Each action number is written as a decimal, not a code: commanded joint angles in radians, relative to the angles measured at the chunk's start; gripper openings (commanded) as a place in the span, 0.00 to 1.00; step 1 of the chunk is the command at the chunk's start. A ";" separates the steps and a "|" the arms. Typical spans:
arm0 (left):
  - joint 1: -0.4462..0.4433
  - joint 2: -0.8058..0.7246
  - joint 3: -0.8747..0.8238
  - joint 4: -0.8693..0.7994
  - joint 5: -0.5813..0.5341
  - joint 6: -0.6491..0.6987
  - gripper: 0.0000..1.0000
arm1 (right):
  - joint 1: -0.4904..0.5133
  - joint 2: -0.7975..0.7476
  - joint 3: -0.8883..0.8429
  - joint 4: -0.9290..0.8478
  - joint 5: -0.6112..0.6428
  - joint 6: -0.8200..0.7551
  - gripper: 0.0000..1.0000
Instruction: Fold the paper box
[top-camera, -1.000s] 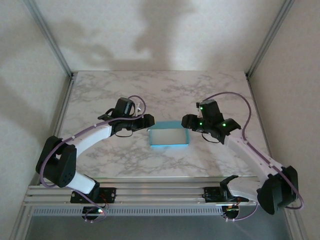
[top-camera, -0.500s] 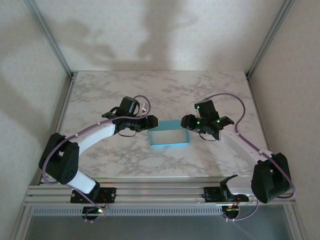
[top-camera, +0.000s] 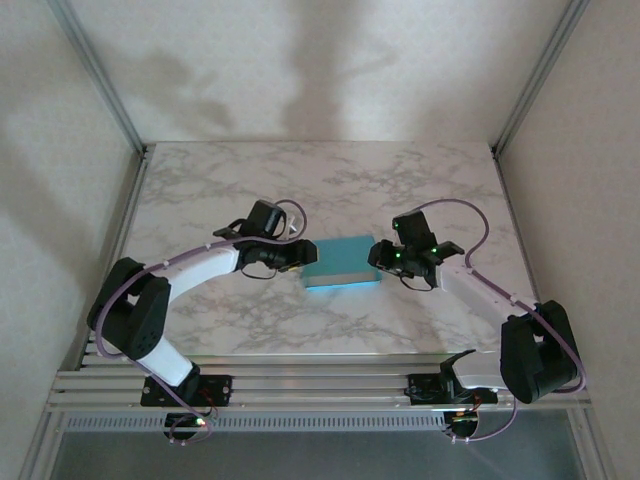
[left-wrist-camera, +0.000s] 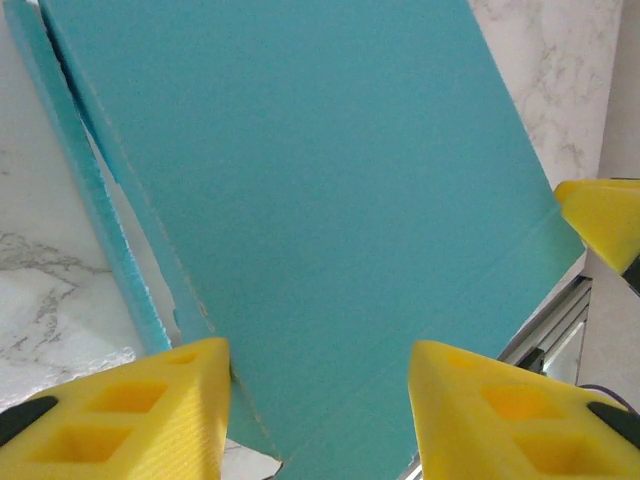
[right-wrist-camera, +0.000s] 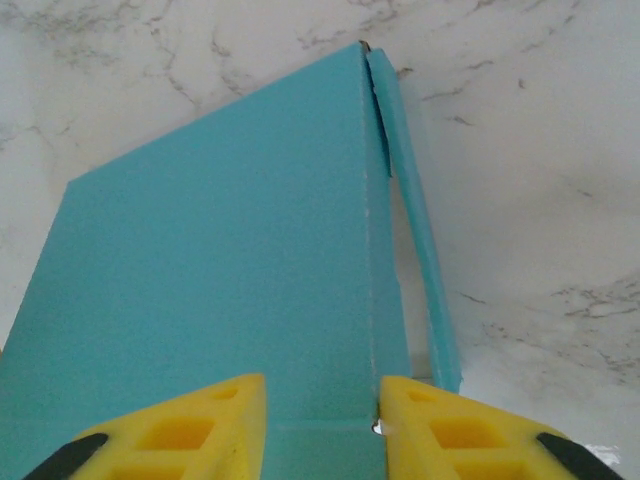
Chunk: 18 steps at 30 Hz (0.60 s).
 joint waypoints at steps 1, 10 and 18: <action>-0.038 0.014 -0.015 0.087 0.052 -0.026 0.49 | 0.011 0.006 -0.020 0.060 -0.060 0.021 0.32; -0.048 0.022 -0.047 0.071 0.042 -0.009 0.51 | 0.012 0.011 -0.055 0.078 -0.045 0.020 0.31; -0.047 0.030 -0.038 -0.017 -0.006 0.049 0.62 | 0.012 0.017 -0.058 0.062 -0.020 0.003 0.41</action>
